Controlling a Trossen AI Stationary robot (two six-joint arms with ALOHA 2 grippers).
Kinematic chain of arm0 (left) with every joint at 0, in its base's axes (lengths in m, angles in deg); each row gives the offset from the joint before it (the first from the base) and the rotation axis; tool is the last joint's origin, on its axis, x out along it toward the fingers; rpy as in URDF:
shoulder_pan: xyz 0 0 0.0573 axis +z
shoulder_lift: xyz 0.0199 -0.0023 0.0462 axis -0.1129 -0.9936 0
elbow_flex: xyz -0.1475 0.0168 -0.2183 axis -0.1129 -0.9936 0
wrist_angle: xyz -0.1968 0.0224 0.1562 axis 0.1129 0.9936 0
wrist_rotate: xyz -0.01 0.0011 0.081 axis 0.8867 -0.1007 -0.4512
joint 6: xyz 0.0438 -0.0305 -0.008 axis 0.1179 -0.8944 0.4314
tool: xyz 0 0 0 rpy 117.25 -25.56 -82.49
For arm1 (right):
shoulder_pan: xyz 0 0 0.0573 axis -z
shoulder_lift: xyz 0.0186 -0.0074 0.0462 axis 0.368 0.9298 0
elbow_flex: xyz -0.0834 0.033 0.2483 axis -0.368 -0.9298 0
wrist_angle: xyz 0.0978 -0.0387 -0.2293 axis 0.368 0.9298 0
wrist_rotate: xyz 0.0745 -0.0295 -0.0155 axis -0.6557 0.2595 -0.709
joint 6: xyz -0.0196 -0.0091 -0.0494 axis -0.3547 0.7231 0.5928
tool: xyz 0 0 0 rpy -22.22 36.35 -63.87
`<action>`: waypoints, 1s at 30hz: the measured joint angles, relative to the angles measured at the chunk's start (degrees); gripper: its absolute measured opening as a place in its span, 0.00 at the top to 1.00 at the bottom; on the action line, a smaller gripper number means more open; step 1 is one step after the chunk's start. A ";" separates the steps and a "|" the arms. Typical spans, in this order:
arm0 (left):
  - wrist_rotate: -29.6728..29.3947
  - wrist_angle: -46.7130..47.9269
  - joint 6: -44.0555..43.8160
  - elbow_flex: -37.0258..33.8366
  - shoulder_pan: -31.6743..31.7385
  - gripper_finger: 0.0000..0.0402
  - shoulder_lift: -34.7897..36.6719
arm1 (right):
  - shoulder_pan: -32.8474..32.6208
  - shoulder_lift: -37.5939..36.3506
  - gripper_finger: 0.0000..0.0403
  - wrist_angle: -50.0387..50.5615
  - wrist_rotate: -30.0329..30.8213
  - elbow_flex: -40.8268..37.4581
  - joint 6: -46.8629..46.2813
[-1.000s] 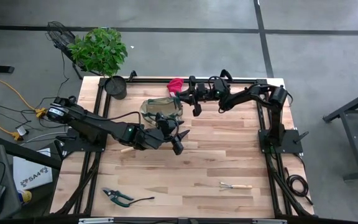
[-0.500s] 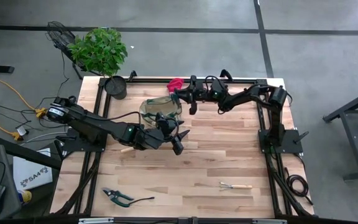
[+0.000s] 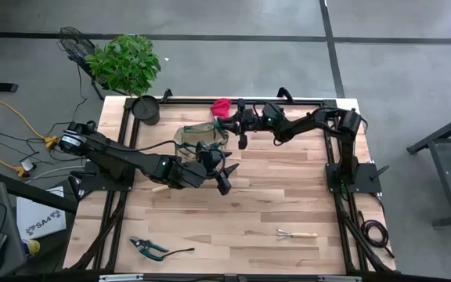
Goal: Pick & Place Garden tools in Gardening bag
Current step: Put the top black shear scissor into the gardening bag
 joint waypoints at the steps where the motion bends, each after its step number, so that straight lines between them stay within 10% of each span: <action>1: 0.00 0.00 0.00 0.00 0.00 0.48 0.00 | 0.24 0.00 0.91 0.00 -1.05 0.00 -0.15; 10: 0.00 0.00 0.00 0.00 0.00 0.48 0.00 | 0.85 0.00 0.91 0.86 -3.87 0.00 1.52; 22: -0.02 0.00 0.00 -0.01 -0.02 0.48 0.00 | 0.28 0.00 0.91 3.45 11.84 0.00 2.51; 30: 0.50 0.00 -0.01 -0.02 -0.02 0.48 0.00 | 0.25 0.00 0.91 3.89 5.33 0.00 4.23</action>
